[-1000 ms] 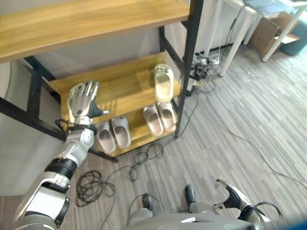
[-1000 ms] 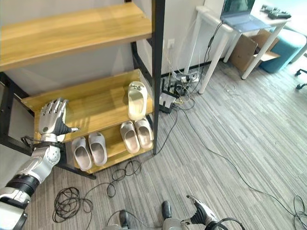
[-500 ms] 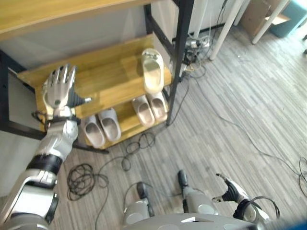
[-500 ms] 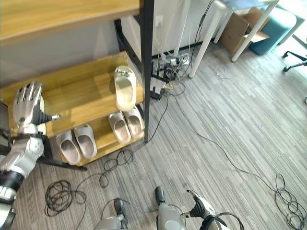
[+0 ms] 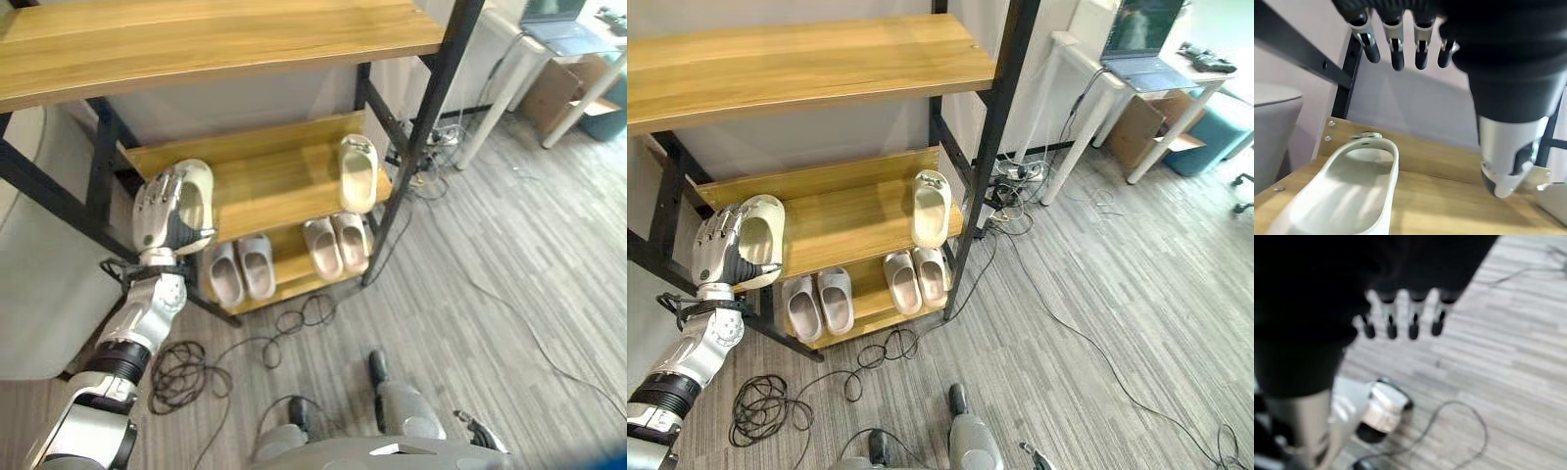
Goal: Arrange the slippers neatly on the shoe rack.
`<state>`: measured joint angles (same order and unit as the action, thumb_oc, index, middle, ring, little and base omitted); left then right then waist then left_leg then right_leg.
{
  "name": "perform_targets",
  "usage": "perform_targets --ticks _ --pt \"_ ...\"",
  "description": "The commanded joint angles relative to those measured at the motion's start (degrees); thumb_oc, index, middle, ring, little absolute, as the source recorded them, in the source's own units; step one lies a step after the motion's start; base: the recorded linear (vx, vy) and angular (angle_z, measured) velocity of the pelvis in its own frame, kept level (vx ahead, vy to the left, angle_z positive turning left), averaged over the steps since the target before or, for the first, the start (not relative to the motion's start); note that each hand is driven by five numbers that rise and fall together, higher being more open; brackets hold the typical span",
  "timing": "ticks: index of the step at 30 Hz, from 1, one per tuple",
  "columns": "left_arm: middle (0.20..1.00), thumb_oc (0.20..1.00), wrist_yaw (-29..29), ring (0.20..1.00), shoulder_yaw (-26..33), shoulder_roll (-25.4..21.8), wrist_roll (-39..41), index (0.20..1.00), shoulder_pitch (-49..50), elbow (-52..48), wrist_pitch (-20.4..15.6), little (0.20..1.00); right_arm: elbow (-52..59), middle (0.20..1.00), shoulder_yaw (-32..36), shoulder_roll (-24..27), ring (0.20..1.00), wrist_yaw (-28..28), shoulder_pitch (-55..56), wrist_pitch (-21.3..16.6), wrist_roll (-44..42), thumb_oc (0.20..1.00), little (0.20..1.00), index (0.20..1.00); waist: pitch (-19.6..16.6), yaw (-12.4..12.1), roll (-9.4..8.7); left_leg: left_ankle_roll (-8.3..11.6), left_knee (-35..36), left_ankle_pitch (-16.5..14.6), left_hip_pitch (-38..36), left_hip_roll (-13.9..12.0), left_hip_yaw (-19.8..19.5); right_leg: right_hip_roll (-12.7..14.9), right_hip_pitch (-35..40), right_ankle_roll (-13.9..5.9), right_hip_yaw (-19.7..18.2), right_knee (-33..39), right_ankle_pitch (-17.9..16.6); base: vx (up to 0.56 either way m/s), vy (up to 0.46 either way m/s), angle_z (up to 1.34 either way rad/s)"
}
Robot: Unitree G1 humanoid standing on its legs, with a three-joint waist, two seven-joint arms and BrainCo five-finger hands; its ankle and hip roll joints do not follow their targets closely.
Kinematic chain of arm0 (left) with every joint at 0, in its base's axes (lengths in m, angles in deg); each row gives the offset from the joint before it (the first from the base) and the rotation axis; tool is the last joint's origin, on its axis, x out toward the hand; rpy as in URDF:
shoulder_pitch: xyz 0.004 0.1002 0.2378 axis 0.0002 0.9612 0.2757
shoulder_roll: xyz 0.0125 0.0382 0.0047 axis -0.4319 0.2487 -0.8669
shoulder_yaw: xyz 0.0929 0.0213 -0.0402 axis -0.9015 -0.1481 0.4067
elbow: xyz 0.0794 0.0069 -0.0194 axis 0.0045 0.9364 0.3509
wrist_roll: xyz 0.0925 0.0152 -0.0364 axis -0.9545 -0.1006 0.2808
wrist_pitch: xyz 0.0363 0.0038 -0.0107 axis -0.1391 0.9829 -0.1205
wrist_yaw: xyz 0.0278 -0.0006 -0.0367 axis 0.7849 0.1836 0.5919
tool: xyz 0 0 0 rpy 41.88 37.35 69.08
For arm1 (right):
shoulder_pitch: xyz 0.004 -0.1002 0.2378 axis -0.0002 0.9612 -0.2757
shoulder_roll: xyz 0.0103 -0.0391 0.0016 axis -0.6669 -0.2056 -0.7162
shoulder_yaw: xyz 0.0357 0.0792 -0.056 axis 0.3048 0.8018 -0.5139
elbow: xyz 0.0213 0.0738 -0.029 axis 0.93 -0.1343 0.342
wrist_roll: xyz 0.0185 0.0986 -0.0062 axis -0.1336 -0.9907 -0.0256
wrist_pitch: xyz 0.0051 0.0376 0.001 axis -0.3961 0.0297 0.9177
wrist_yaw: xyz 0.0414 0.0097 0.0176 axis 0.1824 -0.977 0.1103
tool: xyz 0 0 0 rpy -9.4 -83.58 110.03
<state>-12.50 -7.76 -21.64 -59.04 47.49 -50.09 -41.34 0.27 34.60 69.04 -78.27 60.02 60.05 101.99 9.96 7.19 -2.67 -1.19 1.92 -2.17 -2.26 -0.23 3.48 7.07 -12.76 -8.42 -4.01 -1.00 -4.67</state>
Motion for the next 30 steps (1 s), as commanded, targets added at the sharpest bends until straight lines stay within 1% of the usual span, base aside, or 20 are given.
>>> perform_targets --ticks 1,2,3,4,9,10,11,13,14,15,16,17,19,20,21,23,24,25,26,30 --pt "1.000 1.000 -0.37 1.000 -2.33 0.73 -0.92 1.000 -3.89 -3.11 -3.27 1.000 1.58 1.000 0.87 1.60 1.000 -1.32 -0.29 -0.56 -1.29 1.000 1.000 1.000 -2.19 1.89 1.86 1.99 -9.71 -10.19 -2.71 0.95 -5.04 -1.23 -2.20 -2.58 -2.32 -7.42 2.91 0.30 -0.234 1.11" --pt "1.000 1.000 -0.99 1.000 -2.76 1.10 -1.24 1.000 -3.02 -3.96 -3.47 1.000 1.53 1.000 0.62 1.61 1.000 -1.21 0.20 -0.65 -1.07 1.000 1.000 1.000 -4.06 1.56 1.85 3.03 -9.02 -9.15 -3.95 -0.87 -5.58 -2.42 -0.88 -1.76 -1.91 -8.03 3.34 0.25 -0.212 0.92" --pt "1.000 1.000 -1.04 1.000 -2.70 1.10 -1.25 1.000 -2.83 -4.09 -3.42 1.000 1.56 1.000 0.58 1.64 1.000 -1.22 0.31 -0.65 -1.06 1.000 1.000 1.000 -4.10 1.69 1.94 3.11 -8.80 -9.08 -4.12 -1.01 -5.71 -2.50 -0.76 -1.67 -1.74 -8.02 3.41 0.30 -0.308 0.63" --pt "1.000 1.000 -1.69 1.000 -2.86 1.65 -0.86 1.000 -2.08 -4.30 -3.93 1.000 1.59 1.000 0.31 1.71 1.000 -1.02 0.07 -0.83 -1.22 1.000 1.000 1.000 -5.23 1.42 2.02 4.12 -8.39 -7.97 -4.92 -2.95 -6.53 -3.76 0.33 -0.81 -0.48 -8.54 4.74 0.18 -0.248 0.09" --pt "1.000 1.000 -2.21 1.000 -2.80 1.92 -0.18 1.000 -0.98 -4.16 -4.21 1.000 3.68 1.000 -0.31 2.72 1.000 -1.31 0.20 -1.44 -1.16 1.000 1.000 1.000 -6.58 0.92 2.04 5.98 -8.95 -5.83 -5.65 -6.80 -7.35 -6.63 2.26 1.37 1.46 -9.09 7.53 0.13 -0.217 0.09" --pt "1.000 1.000 -2.24 1.000 -2.59 1.88 -0.13 1.000 -0.63 -4.22 -4.25 1.000 4.88 1.000 -0.35 3.03 1.000 -1.19 0.42 -1.66 -1.30 1.000 1.000 1.000 -6.64 0.73 1.94 6.45 -9.62 -5.08 -5.36 -7.63 -7.38 -7.15 3.20 1.85 1.96 -8.79 8.25 0.07 -0.255 0.07" --pt "1.000 1.000 -1.87 1.000 -2.55 1.65 0.10 1.000 -0.81 -4.04 -4.24 1.000 6.07 1.000 -0.29 3.40 1.000 -1.47 0.50 -1.99 -1.47 1.000 1.000 1.000 -6.34 0.35 1.70 7.23 -11.47 -2.67 -4.01 -8.37 -7.69 -7.63 4.00 2.26 2.49 -8.47 8.42 0.03 -0.247 0.12" --pt "1.000 1.000 -1.57 1.000 -2.61 1.30 0.83 1.000 -1.55 -3.87 -4.16 1.000 9.19 1.000 -0.22 4.19 1.000 -1.47 1.17 -2.43 -1.77 1.000 1.000 1.000 -5.97 0.09 0.58 7.59 -16.04 0.27 -0.93 -9.73 -7.18 -7.54 5.23 3.05 3.35 -7.97 9.10 0.02 -0.271 0.19" --pt "1.000 1.000 -1.51 1.000 -2.15 1.06 1.36 1.000 -1.58 -3.85 -4.18 1.000 10.46 1.000 -0.12 4.40 1.000 -1.31 2.41 -2.56 -1.83 1.000 1.000 1.000 -5.98 0.26 0.00 7.17 -17.49 -0.48 0.37 -10.80 -4.73 -7.41 6.52 3.70 4.47 -7.63 9.97 0.04 -0.207 0.27" --pt "1.000 1.000 -1.52 1.000 -2.15 1.04 1.37 1.000 -1.52 -3.88 -4.18 1.000 10.53 1.000 -0.13 4.42 1.000 -1.29 2.48 -2.54 -1.84 1.000 1.000 1.000 -5.95 0.23 0.01 7.16 -17.59 -0.57 0.33 -10.83 -4.70 -7.44 6.60 3.70 4.44 -7.61 10.00 0.04 -0.144 0.40" --pt "1.000 1.000 -1.22 1.000 -1.86 0.97 1.55 1.000 -1.79 -3.26 -3.97 1.000 10.56 1.000 0.13 4.48 1.000 -1.14 3.17 -2.63 -1.84 1.000 1.000 1.000 -5.90 0.47 0.27 6.95 -14.11 -1.91 0.29 -11.44 -1.80 -7.38 7.29 3.68 5.75 -7.38 10.81 0.00 -0.009 0.40" --pt "1.000 1.000 -1.02 1.000 -2.02 0.88 1.76 1.000 -2.32 -2.82 -3.88 1.000 10.59 1.000 0.46 4.70 1.000 -1.35 3.18 -2.71 -1.95 1.000 1.000 1.000 -5.83 0.44 0.25 7.09 -11.62 -2.21 0.76 -11.50 -0.34 -6.98 7.65 3.53 6.32 -7.07 11.12 0.01 -0.008 0.35" --pt "1.000 1.000 -0.73 1.000 -2.21 0.73 2.12 1.000 -3.09 -2.35 -3.81 1.000 10.71 1.000 0.77 4.79 1.000 -1.44 3.03 -2.73 -2.11 1.000 1.000 1.000 -5.58 0.26 -0.13 7.16 -10.65 -1.62 2.85 -11.28 0.55 -6.29 7.92 3.46 6.68 -6.87 11.36 0.00 0.033 0.39" --pt "1.000 1.000 -0.50 1.000 -2.34 0.41 2.49 1.000 -3.87 -1.66 -3.59 1.000 10.77 1.000 1.07 4.82 1.000 -1.68 2.82 -2.76 -2.39 1.000 1.000 1.000 -5.02 -0.13 -0.53 7.23 -10.32 -0.06 6.06 -11.02 0.84 -5.93 8.35 3.49 6.78 -6.84 11.41 0.02 0.037 0.46" --pt "1.000 1.000 -0.40 1.000 -2.48 -0.25 2.75 1.000 -4.75 -1.51 -3.40 1.000 10.86 1.000 1.23 4.78 1.000 -1.78 2.79 -2.68 -2.73 1.000 1.000 1.000 -4.14 -0.85 -0.95 7.48 -9.97 2.61 9.51 -10.86 0.90 -5.93 9.49 3.50 6.89 -6.80 11.60 0.05 0.006 0.33" --pt "1.000 1.000 -0.03 1.000 -2.47 -1.33 3.36 1.000 -5.76 -1.19 -3.26 1.000 11.33 1.000 1.00 4.67 1.000 -2.24 2.87 -2.42 -2.99 1.000 1.000 1.000 -2.59 -2.20 -1.75 7.71 -9.14 4.89 14.48 -10.60 0.71 -6.29 11.32 3.59 6.47 -6.77 11.86 0.11 0.023 0.16" --pt "1.000 1.000 -0.16 1.000 -2.30 -2.12 3.39 1.000 -5.99 -1.22 -3.07 1.000 11.60 1.000 1.16 4.08 1.000 -2.12 3.75 -2.31 -2.94 1.000 1.000 1.000 -2.50 -2.18 -1.16 7.86 -5.66 5.74 14.38 -10.39 0.87 -6.98 12.04 3.20 5.76 -6.99 12.48 0.13 0.068 0.14" --pt "1.000 1.000 -0.18 1.000 -2.27 -2.09 3.38 1.000 -5.89 -1.28 -3.05 1.000 11.65 1.000 1.16 4.13 1.000 -2.11 3.84 -2.30 -2.93 1.000 1.000 1.000 -2.49 -2.27 -1.17 7.87 -5.01 6.02 13.90 -10.38 1.05 -6.97 12.14 3.20 5.66 -7.00 12.49 0.15 0.105 0.05" --pt "1.000 1.000 -0.26 1.000 -2.38 -2.25 3.09 1.000 -5.95 -1.71 -3.20 1.000 11.45 1.000 1.35 3.81 1.000 -2.13 4.38 -2.32 -2.99 1.000 1.000 1.000 -2.82 -1.95 -0.58 7.78 -4.44 6.87 13.08 -10.29 1.02 -7.14 12.43 3.03 5.41 -7.09 12.66 0.11 0.085 -0.24" --pt "1.000 1.000 -0.46 1.000 -2.67 -2.36 2.42 1.000 -5.43 -0.95 -3.23 1.000 9.59 1.000 1.96 2.42 1.000 -1.65 4.67 -1.97 -3.98 1.000 1.000 1.000 -4.99 -0.89 0.56 7.24 -3.05 7.03 9.92 -9.01 1.81 -5.64 13.28 2.09 2.97 -7.03 12.95 0.18 0.160 -0.42"
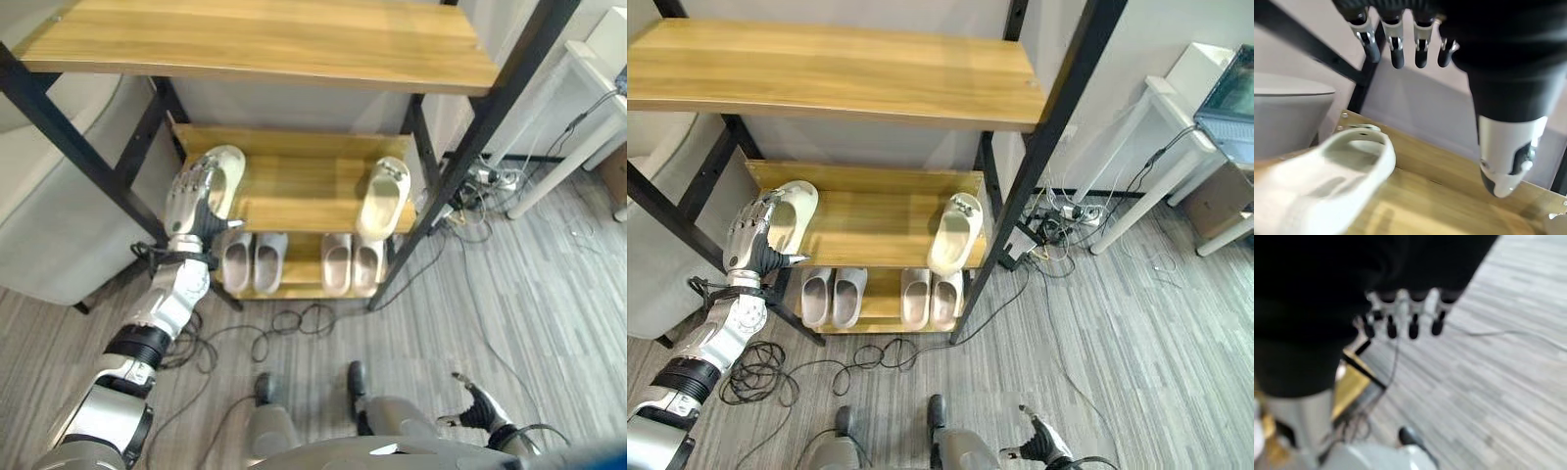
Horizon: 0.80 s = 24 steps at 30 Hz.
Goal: Arrange the slippers neatly on the shoe rack.
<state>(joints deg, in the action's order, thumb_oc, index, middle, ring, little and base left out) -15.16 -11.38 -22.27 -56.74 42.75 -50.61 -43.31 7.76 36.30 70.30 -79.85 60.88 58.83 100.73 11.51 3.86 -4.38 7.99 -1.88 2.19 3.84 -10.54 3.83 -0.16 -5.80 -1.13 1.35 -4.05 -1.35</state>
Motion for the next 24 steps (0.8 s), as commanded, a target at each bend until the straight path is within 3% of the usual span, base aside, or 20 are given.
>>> perform_targets --ticks 1,11,19,24 --pt "1.000 1.000 2.07 1.000 0.55 -2.32 -0.49 1.000 -0.84 -0.34 -1.22 1.000 1.97 1.000 0.35 0.81 1.000 0.28 4.06 -0.69 -3.30 1.000 1.000 1.000 -6.97 2.60 2.33 -2.16 0.66 2.33 3.14 1.59 1.98 2.08 6.48 -5.41 -2.83 -3.97 9.58 0.24 0.189 -0.41" --pt "1.000 1.000 1.54 1.000 -2.79 -4.85 -2.43 1.000 -7.30 1.16 -0.03 1.000 1.67 1.000 -0.76 0.47 1.000 1.83 4.60 -0.43 -2.96 1.000 1.000 1.000 -7.70 4.00 3.50 -4.13 -1.13 -1.57 1.44 4.13 4.73 5.26 5.93 -7.23 -5.65 -1.80 8.26 0.08 0.097 -0.26" --pt "1.000 1.000 3.37 1.000 -8.85 -9.09 -9.60 1.000 -16.29 7.43 4.64 1.000 3.49 1.000 -1.10 2.58 1.000 0.54 2.83 -1.17 -3.06 1.000 1.000 1.000 -4.93 4.64 4.45 -4.59 -2.40 -2.47 5.72 4.46 4.97 5.49 0.57 -7.75 -6.67 -1.92 7.17 -0.05 0.045 -0.09" --pt "1.000 1.000 3.87 1.000 -10.12 -10.36 -10.31 1.000 -18.74 9.97 5.43 1.000 3.84 1.000 -1.14 3.02 1.000 -0.06 1.87 -1.55 -3.12 1.000 1.000 1.000 -3.96 4.49 4.48 -4.70 -3.14 -2.62 7.74 4.37 5.00 5.33 -1.74 -7.86 -7.03 -2.33 6.61 -0.06 0.012 -0.05"
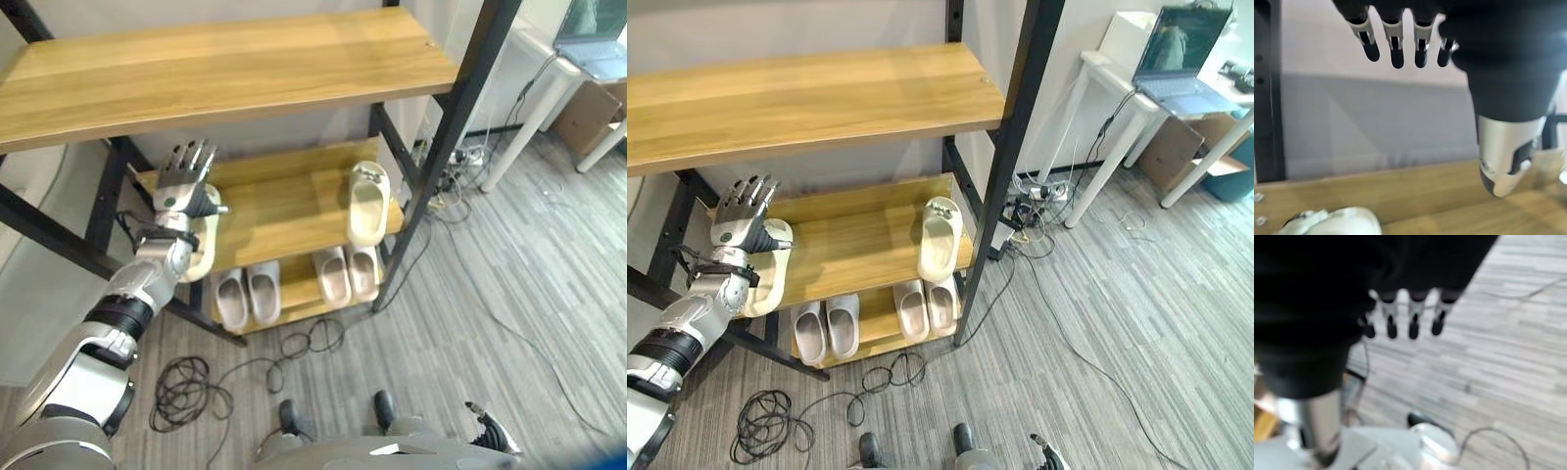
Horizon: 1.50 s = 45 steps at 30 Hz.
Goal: Arrange the slippers neatly on the shoe rack.
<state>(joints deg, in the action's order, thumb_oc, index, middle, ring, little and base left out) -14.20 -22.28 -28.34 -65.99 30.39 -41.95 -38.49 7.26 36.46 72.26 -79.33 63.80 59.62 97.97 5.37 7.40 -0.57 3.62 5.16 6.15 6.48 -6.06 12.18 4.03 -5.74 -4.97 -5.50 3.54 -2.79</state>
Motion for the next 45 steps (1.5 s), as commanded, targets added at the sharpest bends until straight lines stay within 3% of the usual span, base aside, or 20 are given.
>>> perform_targets --ticks 1,15,28,45 --pt "1.000 1.000 3.15 1.000 0.84 -4.63 -1.02 1.000 -6.52 1.93 0.75 1.000 4.32 1.000 -1.35 1.07 1.000 -0.82 -1.42 -2.43 -0.51 1.000 1.000 1.000 2.56 0.84 0.67 -0.37 -10.46 -6.64 5.59 -0.11 -3.39 1.14 -2.36 -4.04 -0.25 -10.06 7.92 -0.03 0.011 0.00" --pt "1.000 1.000 4.26 1.000 0.17 -7.00 0.92 1.000 -9.19 8.81 1.24 1.000 6.74 1.000 -1.67 2.29 1.000 -0.91 -2.51 -3.82 -2.66 1.000 1.000 1.000 4.72 0.34 -0.01 -0.53 -12.33 -6.80 10.56 0.30 -4.29 0.59 -7.34 -4.03 -0.40 -10.87 6.66 -0.01 0.005 -0.02" --pt "1.000 1.000 5.26 1.000 0.44 -8.50 3.47 1.000 -11.21 8.98 1.02 1.000 6.39 1.000 -1.74 2.29 1.000 -0.83 -2.92 -3.59 -3.40 1.000 1.000 1.000 5.38 0.28 -0.36 -0.63 -12.41 -6.76 11.91 0.69 -4.59 0.67 -8.64 -4.15 -0.29 -10.56 5.77 0.01 -0.002 0.00" --pt "1.000 1.000 4.44 1.000 6.98 -11.46 7.15 1.000 -4.95 2.84 -1.94 1.000 5.91 1.000 -0.20 1.79 1.000 0.49 -0.68 -3.53 -4.90 1.000 1.000 1.000 4.53 -0.41 -0.56 -0.48 -12.94 -7.34 11.44 0.67 -5.02 0.65 -8.22 -3.92 0.30 -10.65 6.03 0.01 -0.002 0.00"
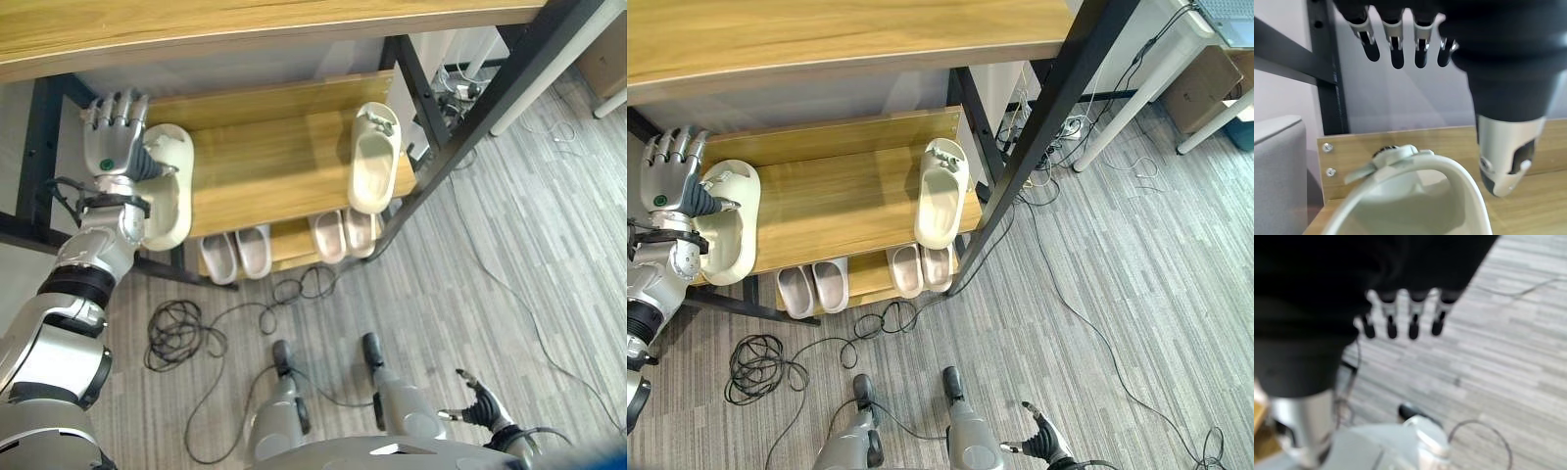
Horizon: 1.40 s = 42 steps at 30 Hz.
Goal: Arrange the slippers neatly on the shoe rack.
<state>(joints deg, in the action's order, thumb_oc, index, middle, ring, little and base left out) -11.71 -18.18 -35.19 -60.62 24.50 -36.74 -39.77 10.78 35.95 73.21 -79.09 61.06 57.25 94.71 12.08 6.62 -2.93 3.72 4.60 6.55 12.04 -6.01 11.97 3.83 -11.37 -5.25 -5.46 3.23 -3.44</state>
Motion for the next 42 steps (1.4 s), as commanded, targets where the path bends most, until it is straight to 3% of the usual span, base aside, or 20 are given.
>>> perform_targets --ticks 1,13,23,35,36,37,38,40,42 --pt "1.000 1.000 1.85 1.000 2.81 -4.76 1.72 1.000 0.98 -2.29 -0.69 1.000 2.28 1.000 0.33 0.92 1.000 0.36 2.09 -1.14 -1.67 1.000 1.000 1.000 -2.22 0.34 1.81 -0.57 -12.37 -7.75 5.79 0.57 -4.83 0.86 -2.50 -3.63 0.28 -10.33 6.74 0.00 0.000 0.00" --pt "1.000 1.000 1.36 1.000 -2.00 -5.87 -4.65 1.000 -2.46 0.41 2.67 1.000 -3.02 1.000 0.28 -0.19 1.000 -2.13 -2.19 -1.20 -1.41 1.000 1.000 1.000 -1.52 -0.34 2.44 -0.81 -12.11 -7.36 7.24 1.07 -5.60 1.07 -3.45 -3.64 1.12 -9.97 6.28 0.00 0.001 0.00" --pt "1.000 1.000 1.36 1.000 -3.64 -7.57 -5.70 1.000 -4.23 1.57 2.95 1.000 -4.10 1.000 -0.53 -0.70 1.000 -2.61 -3.67 -1.30 -2.03 1.000 1.000 1.000 -1.14 -0.77 2.39 -0.91 -12.71 -7.50 8.61 1.38 -6.06 1.11 -4.29 -3.54 1.46 -10.35 6.22 0.00 0.001 0.02" --pt "1.000 1.000 1.09 1.000 -5.49 -5.53 -6.51 1.000 -5.15 1.63 3.30 1.000 -4.39 1.000 -0.75 -0.68 1.000 -3.28 -5.20 -1.14 -2.34 1.000 1.000 1.000 -0.22 -0.76 2.66 -0.96 -12.85 -7.19 10.07 1.74 -6.43 1.29 -5.98 -3.46 1.75 -10.99 6.08 0.00 0.001 0.02" --pt "0.878 0.878 1.06 0.878 -5.58 -5.15 -6.52 0.878 -4.99 1.96 3.30 0.878 -4.47 1.000 -0.73 -0.71 1.000 -3.43 -5.30 -1.17 -2.31 1.000 1.000 1.000 -0.14 -0.78 2.69 -0.95 -12.95 -7.19 10.19 1.77 -6.41 1.26 -6.04 -3.42 1.75 -11.05 6.11 0.00 0.000 0.00" --pt "0.570 0.570 1.03 0.570 -5.69 -4.90 -6.51 0.570 -4.95 2.22 3.29 0.570 -4.49 1.000 -0.76 -0.61 1.000 -3.51 -5.36 -1.18 -2.29 1.000 1.000 1.000 -0.05 -0.76 2.71 -0.94 -12.96 -7.18 10.25 1.77 -6.42 1.25 -6.19 -3.40 1.71 -11.14 6.13 0.00 0.000 0.00" --pt "0.401 0.401 0.84 0.401 -5.88 -4.62 -6.73 0.401 -4.78 2.43 3.28 0.401 -4.57 1.000 -0.76 -0.54 1.000 -3.70 -5.48 -1.26 -2.25 1.000 1.000 1.000 -0.02 -0.77 2.77 -0.92 -12.92 -7.09 10.39 1.77 -6.34 1.25 -6.47 -3.37 1.74 -11.21 6.09 0.00 0.000 0.00" --pt "0.363 0.363 0.81 0.363 -5.99 -4.40 -6.89 0.363 -4.74 2.68 3.26 0.363 -4.67 1.000 -0.82 -0.61 1.000 -3.85 -5.54 -1.32 -2.22 1.000 1.000 1.000 0.01 -0.77 2.82 -0.92 -12.85 -7.04 10.47 1.79 -6.31 1.26 -6.64 -3.34 1.78 -11.19 6.03 0.00 0.000 0.00" --pt "0.401 0.401 0.74 0.401 -6.44 -4.03 -7.06 0.401 -5.06 3.34 3.35 0.401 -4.67 1.000 -0.79 -0.55 1.000 -3.91 -5.71 -1.43 -2.33 1.000 1.000 1.000 0.16 -0.74 2.93 -0.88 -12.80 -6.91 10.70 1.75 -6.38 1.27 -6.88 -3.32 1.79 -11.17 5.99 0.00 0.000 0.00"
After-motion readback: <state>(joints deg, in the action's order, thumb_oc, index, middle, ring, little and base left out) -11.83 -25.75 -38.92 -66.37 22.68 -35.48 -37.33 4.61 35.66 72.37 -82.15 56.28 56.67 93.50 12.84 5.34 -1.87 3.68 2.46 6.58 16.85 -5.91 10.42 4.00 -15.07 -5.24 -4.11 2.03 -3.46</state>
